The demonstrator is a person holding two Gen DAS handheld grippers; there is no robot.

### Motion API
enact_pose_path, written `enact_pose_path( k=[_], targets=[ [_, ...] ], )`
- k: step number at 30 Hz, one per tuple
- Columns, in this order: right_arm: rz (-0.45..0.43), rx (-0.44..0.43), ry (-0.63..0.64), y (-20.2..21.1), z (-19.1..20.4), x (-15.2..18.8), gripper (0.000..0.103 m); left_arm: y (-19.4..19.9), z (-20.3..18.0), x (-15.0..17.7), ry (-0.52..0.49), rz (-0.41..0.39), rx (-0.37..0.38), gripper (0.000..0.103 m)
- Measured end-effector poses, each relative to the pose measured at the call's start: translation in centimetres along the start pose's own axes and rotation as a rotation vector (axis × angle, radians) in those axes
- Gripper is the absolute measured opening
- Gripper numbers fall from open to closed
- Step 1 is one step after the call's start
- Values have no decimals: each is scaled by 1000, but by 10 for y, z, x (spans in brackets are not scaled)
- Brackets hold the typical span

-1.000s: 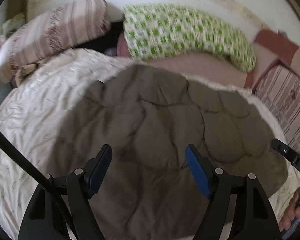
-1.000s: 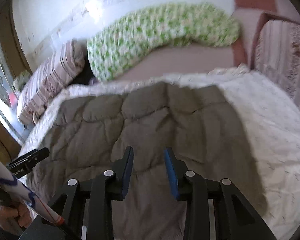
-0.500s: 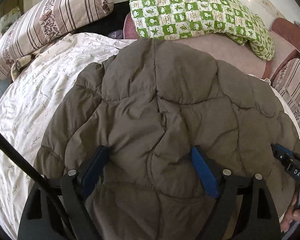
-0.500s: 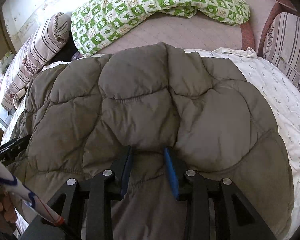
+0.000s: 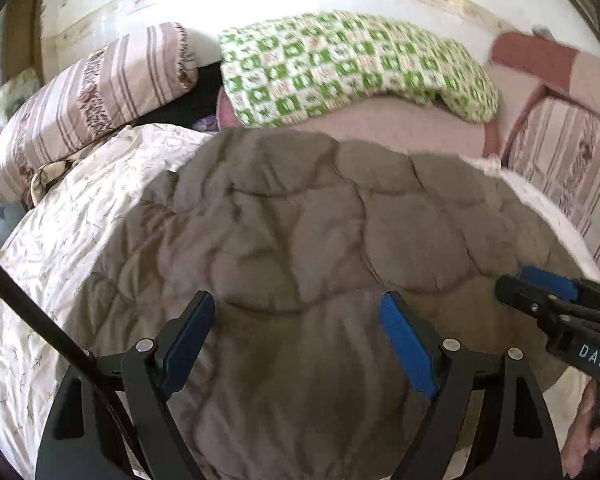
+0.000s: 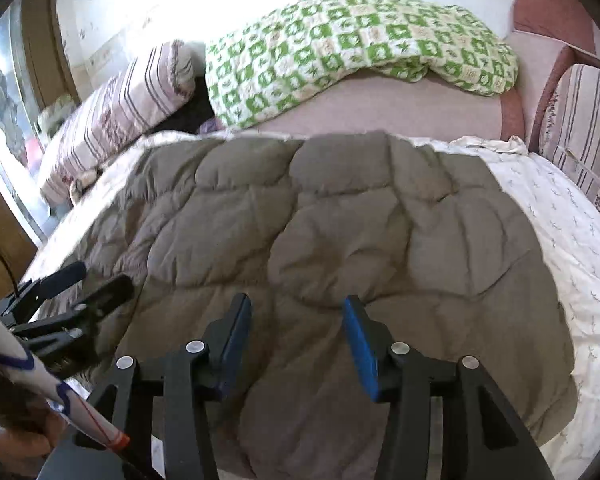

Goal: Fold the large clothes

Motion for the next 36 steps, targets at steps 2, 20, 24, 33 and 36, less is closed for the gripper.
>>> enact_pose_path(
  k=[2,20,24,33,36],
  targets=[
    [29,0,8,-9,2,3,53,-6,-2,2,-19,6,-20,85],
    [4,134,-36,21,-25,9,57,-20,-7,14,-51,-18,-76,86],
    [54,174,-154,22,-58,27,58,-20,-7,15,-54,-24,-80,87],
    [117,155,-163,-4,-67,40,63,-21,-9,18,-68,-40,-95,87],
    [117,152,-167,-5,-67,41,64,-21,-9,18,-72,-46,-98,87]
  ],
)
Point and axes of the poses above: each gripper's, at about its wrist camera, not at the fingertips, and y roughly against the way its jaws point, z to its left, x to its underside, the point moved 1 cm from there along -y, roughly the way its jaws point, and after that the axes turned 12 degrees about y, right-handed, at the moved point
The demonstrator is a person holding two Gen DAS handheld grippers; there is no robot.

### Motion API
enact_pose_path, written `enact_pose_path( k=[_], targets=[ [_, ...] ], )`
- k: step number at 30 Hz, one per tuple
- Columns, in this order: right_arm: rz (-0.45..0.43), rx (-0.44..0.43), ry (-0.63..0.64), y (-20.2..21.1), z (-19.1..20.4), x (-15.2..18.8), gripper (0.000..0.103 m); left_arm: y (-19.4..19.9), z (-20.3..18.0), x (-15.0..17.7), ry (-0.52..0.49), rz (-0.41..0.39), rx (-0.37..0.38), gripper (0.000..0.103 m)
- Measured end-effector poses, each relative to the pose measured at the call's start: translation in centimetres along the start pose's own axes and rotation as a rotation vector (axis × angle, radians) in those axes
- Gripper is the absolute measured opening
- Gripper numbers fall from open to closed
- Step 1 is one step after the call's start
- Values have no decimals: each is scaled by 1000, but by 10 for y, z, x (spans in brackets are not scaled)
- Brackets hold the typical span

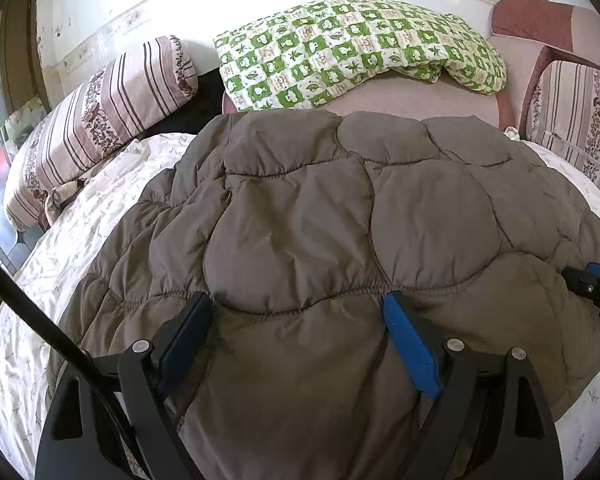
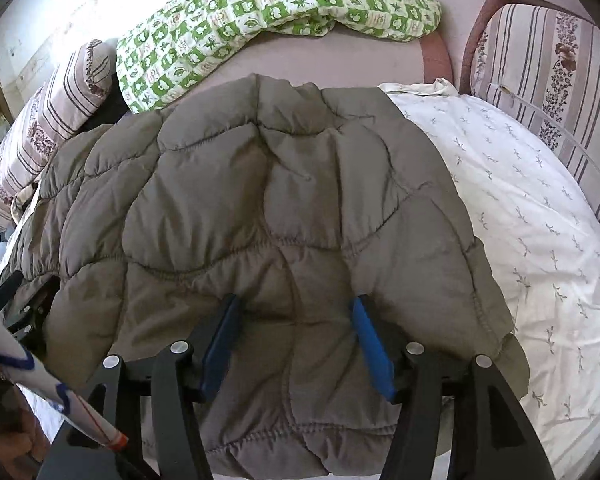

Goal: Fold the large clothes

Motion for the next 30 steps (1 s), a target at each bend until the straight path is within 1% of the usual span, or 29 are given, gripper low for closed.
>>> enact_pose_path(
  k=[5,7,8,10,13,16,18,19,21,24,26,27,29,30],
  targets=[
    [-31,-15,-16,16,-1,-1,64,0,-1,1,9,4,-1,87],
    [-51,8,-28,28,-4,1,64,0,-1,1,11,3,-2,87],
    [-54,36,-41,35,-7,2,64,0,-1,1,10,2,-2,87],
    [-70,59,-91,48,-17,9,64,0,-1,1,11,4,-2,87],
    [-53,101,-132,52,-25,20,64,0,-1,1,11,3,-3,87],
    [22,74,-145,31,-30,27,65,0,-1,1,9,3,-4,88],
    [40,47,-160,20,-36,30,67,1,-1,2,2,1,-6,88],
    [43,47,-153,19,-36,28,67,1,-1,2,0,0,-7,88],
    [16,66,-143,27,-33,24,67,1,0,1,8,5,-2,88],
    [-102,92,-75,51,-19,14,67,3,5,-3,43,25,29,88],
    [-170,68,-31,63,-8,4,67,7,10,-12,71,28,51,88],
    [-186,57,-18,65,-5,-2,67,10,15,-20,90,10,54,88],
    [-188,7,20,61,6,-20,67,13,26,-42,125,-20,50,88],
    [-191,-17,25,59,11,-29,67,10,34,-56,152,-13,59,88]
  ],
)
Point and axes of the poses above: each gripper's, at about its wrist camera, not at the fingertips, and y roughly against the way its jaws point, z to its left, x to its underside, the point moved 1 cm from there along -y, roughly the way its jaws point, and after that the axes turned 12 degrees about y, right-handed, at the moved point
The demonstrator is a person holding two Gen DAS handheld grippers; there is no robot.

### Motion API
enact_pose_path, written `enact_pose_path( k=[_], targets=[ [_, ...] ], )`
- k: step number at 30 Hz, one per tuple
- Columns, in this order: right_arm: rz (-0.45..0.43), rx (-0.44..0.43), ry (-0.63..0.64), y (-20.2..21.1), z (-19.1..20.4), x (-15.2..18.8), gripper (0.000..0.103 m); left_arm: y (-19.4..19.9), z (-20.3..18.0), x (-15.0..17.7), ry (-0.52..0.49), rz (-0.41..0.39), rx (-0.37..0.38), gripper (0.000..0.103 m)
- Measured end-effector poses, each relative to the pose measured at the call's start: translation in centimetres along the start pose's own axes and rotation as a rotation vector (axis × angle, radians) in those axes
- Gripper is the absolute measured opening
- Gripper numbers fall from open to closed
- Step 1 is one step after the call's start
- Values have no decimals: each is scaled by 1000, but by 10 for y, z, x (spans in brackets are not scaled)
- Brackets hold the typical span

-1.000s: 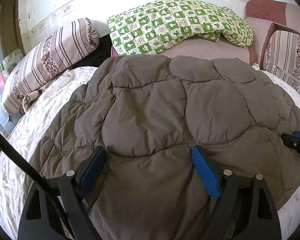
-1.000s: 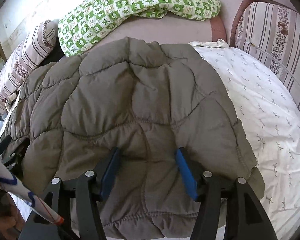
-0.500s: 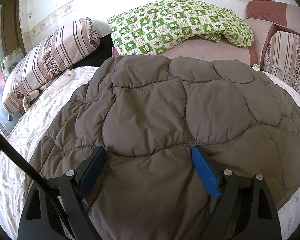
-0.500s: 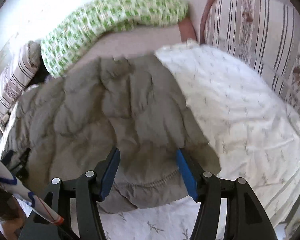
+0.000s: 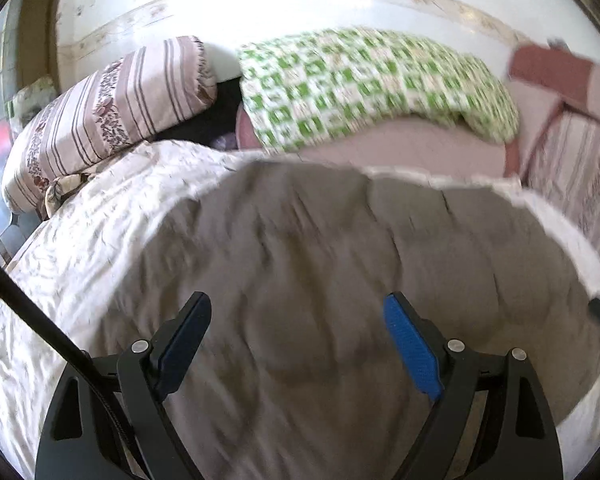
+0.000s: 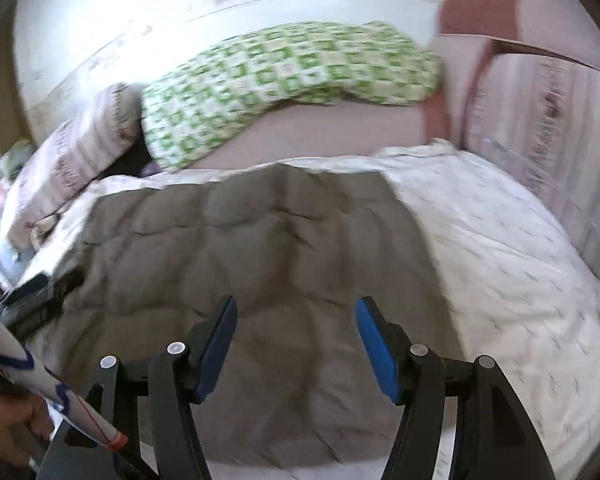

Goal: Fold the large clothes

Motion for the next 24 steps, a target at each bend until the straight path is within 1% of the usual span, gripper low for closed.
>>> enact_pose_path(
  k=[2,3,5,7,8,9,10,11,13,15,16,18,20,22,23,24],
  targets=[
    [-15,-41,24,-11,9,-23,67,-12,8,-18,29,37,1,88],
    [-18,-41,37,-16,13,-30,67,-21,11,-26,36,64,-5,88],
    [-21,-9,48,-30,18,-50,67,-42,16,-41,52,84,-39,88],
    [3,-34,66,-52,23,-72,67,-62,14,-49,48,129,-47,88],
    [26,-42,79,-66,26,-83,67,-75,12,-51,38,166,-46,88],
    [40,-31,85,-80,26,-90,67,-86,10,-53,31,182,-49,88],
    [61,-16,90,-93,26,-95,67,-94,8,-52,24,187,-61,88],
    [114,-2,96,-115,24,-100,67,-103,6,-50,11,201,-78,88],
    [194,10,93,-147,20,-98,67,-117,4,-46,2,229,-103,91],
    [282,-21,71,-175,15,-88,70,-126,5,-45,-4,234,-124,94],
    [310,-41,54,-186,12,-84,73,-128,4,-43,-8,240,-126,95],
    [318,-72,8,-192,3,-80,74,-134,7,-45,5,256,-121,96],
    [302,-74,-6,-184,-1,-81,73,-128,10,-44,27,244,-102,96],
    [229,-63,5,-151,2,-80,72,-114,12,-45,44,221,-78,93],
    [199,-74,13,-133,6,-77,72,-107,12,-46,49,213,-68,93],
    [179,-102,23,-116,11,-73,72,-96,14,-48,55,195,-54,93]
  ],
)
Point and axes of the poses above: each gripper's, at about its wrist camera, not at the fingertips, and y roughly against the way its jaws point, z to its left, x to its underside, the point moved 1 cm from there along -y, roughly the way its jaws point, and after that the axes turned 12 degrees about y, right-handed, at the moved point
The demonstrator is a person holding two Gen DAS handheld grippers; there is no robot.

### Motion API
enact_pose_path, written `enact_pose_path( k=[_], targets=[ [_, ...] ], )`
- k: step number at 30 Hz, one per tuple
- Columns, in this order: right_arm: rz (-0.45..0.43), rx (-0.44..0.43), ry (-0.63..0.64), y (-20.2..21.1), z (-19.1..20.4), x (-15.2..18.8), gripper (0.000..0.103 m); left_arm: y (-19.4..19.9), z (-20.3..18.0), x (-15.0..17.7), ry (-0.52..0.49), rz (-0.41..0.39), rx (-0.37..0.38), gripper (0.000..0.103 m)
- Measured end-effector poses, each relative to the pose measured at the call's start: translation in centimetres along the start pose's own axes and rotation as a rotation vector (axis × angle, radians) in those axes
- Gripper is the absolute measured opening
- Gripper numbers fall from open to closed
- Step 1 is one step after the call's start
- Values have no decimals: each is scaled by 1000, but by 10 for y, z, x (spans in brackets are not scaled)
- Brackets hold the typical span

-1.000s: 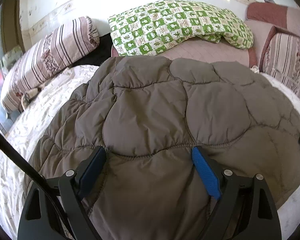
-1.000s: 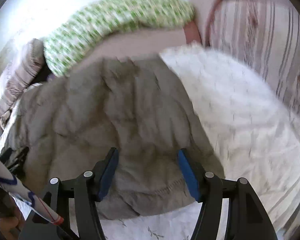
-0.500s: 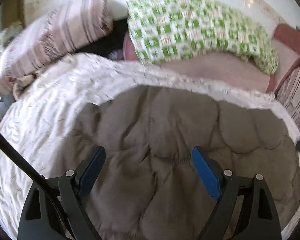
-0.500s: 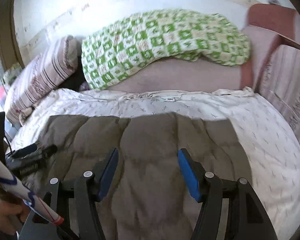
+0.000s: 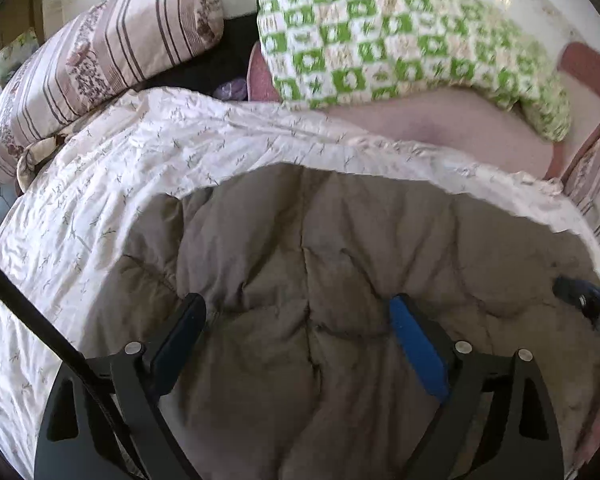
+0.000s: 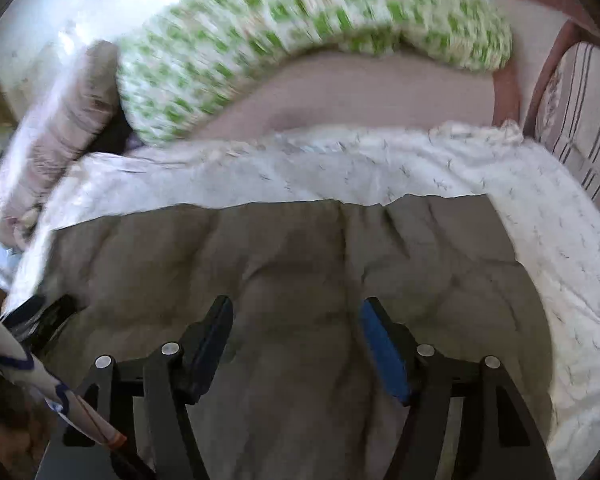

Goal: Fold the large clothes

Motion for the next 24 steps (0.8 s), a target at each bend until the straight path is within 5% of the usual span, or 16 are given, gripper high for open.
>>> enact_pose_path(
  k=[7,11,17,24],
  targets=[
    [-30,-48,59,66,43,77,72,96,16,12,-21,-174,9,93],
    [-60,-37,59,85,55,96,72,135,42,45,-3,-194,7,93],
    [-30,-29,79,70,70,104,72,119,74,89,65,-100,-69,93],
    [24,14,154,39,78,109,77,71,70,106,6,-29,-148,95]
  ],
)
Point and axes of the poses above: each gripper's, at about its wrist camera, not at the fingertips, and y roughly against the way its jaws point, z to its left, x to its underside, the point moved 1 cm from there along -y, roughly the way its jaws point, and after that the axes turned 12 degrees about y, right-handed, at the moved point
